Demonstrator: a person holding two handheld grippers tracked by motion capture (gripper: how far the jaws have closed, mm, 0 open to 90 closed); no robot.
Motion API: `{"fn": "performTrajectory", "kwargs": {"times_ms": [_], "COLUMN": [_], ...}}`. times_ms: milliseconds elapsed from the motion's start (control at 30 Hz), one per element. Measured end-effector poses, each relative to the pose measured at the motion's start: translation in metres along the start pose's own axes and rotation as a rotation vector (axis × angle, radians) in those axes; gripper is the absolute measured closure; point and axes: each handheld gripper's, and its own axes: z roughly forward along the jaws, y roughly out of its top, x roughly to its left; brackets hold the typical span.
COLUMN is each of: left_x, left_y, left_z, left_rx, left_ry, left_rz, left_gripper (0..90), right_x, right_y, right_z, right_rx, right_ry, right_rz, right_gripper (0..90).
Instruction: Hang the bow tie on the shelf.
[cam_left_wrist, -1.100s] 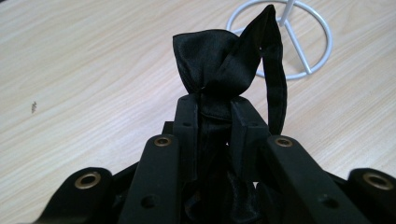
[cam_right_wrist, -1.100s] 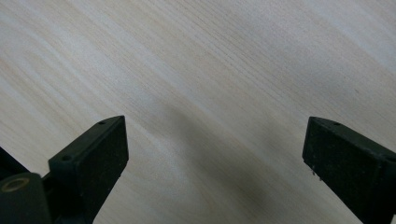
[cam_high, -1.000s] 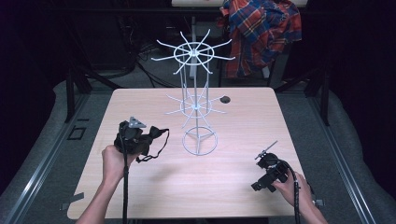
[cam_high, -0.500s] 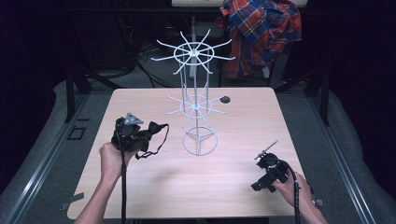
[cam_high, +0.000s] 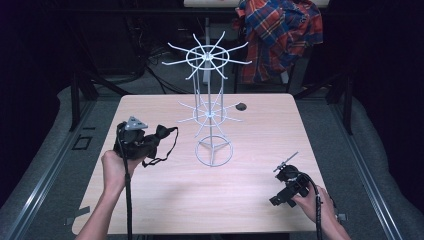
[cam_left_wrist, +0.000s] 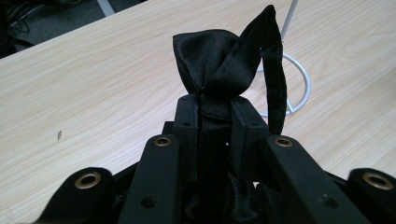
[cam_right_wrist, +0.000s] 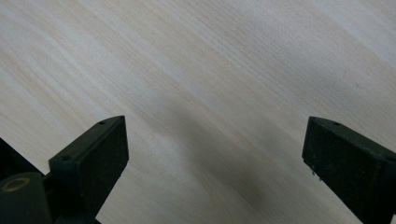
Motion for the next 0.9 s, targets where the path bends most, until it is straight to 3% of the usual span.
{"fn": "performTrajectory", "kwargs": {"times_ms": [100, 500, 700, 900], "left_x": [0.0, 0.0, 0.003, 0.006], "left_y": [0.0, 0.011, 0.02, 0.029], "left_z": [-0.004, -0.014, -0.013, -0.007], "left_rx": [-0.014, -0.065, -0.073, -0.071], "left_ry": [-0.023, -0.02, -0.016, -0.006], "left_rz": [-0.015, -0.015, -0.02, -0.026], "left_gripper": [74.8, 74.8, 74.8, 74.7], "right_x": [0.0, 0.002, 0.001, 0.001], "right_y": [0.001, 0.002, 0.003, 0.002], "right_z": [-0.001, 0.0, 0.0, 0.001], "right_rx": [0.015, 0.01, 0.038, 0.02], "right_ry": [-0.002, -0.001, -0.01, 0.0], "right_rz": [-0.013, -0.011, -0.037, -0.017], "right_gripper": [6.6, 6.7, 6.7, 6.6]}}
